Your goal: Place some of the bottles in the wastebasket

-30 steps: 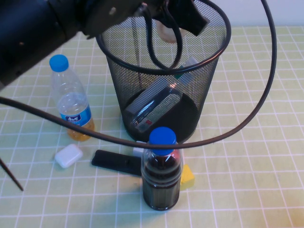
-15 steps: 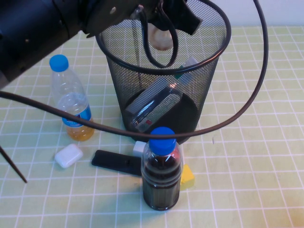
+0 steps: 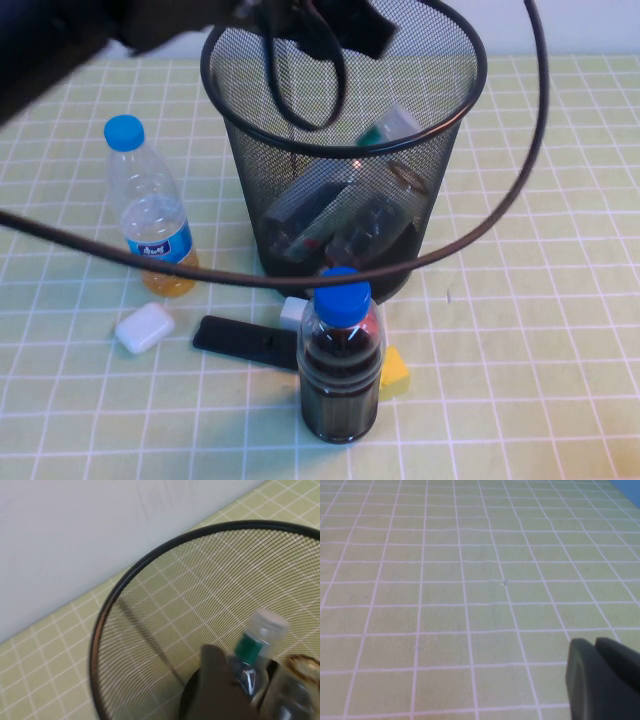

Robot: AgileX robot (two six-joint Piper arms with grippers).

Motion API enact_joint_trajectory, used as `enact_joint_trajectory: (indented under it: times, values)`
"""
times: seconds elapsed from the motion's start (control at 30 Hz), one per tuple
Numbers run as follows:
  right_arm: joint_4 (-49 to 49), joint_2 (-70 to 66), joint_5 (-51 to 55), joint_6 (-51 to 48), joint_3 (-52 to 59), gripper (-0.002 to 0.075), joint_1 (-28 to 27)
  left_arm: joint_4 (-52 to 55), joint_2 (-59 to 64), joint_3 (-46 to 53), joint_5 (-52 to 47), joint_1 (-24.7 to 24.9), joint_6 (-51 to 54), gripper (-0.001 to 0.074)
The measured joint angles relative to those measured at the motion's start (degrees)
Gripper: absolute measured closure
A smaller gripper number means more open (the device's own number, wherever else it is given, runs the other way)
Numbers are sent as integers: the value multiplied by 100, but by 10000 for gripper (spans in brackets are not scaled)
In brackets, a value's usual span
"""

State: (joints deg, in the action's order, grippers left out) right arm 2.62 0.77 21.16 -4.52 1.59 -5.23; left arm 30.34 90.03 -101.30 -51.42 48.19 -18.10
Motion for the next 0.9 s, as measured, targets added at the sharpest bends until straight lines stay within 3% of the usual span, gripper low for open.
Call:
enact_joint_trajectory:
  times: [0.13,0.23,0.5,0.9]
  values:
    - [0,0,0,0,0,734,0,0,-442,0,-479,0,13,622]
    - [-11,0,0,0,0,734,0,0,-857,0,-867,0,110,704]
    - [-11,0,0,0,0,734,0,-288,-2600,658,-1158,0,181,736]
    - [-11,0,0,0,0,734,0,-540,-6201,4344,-49,0,-330,736]
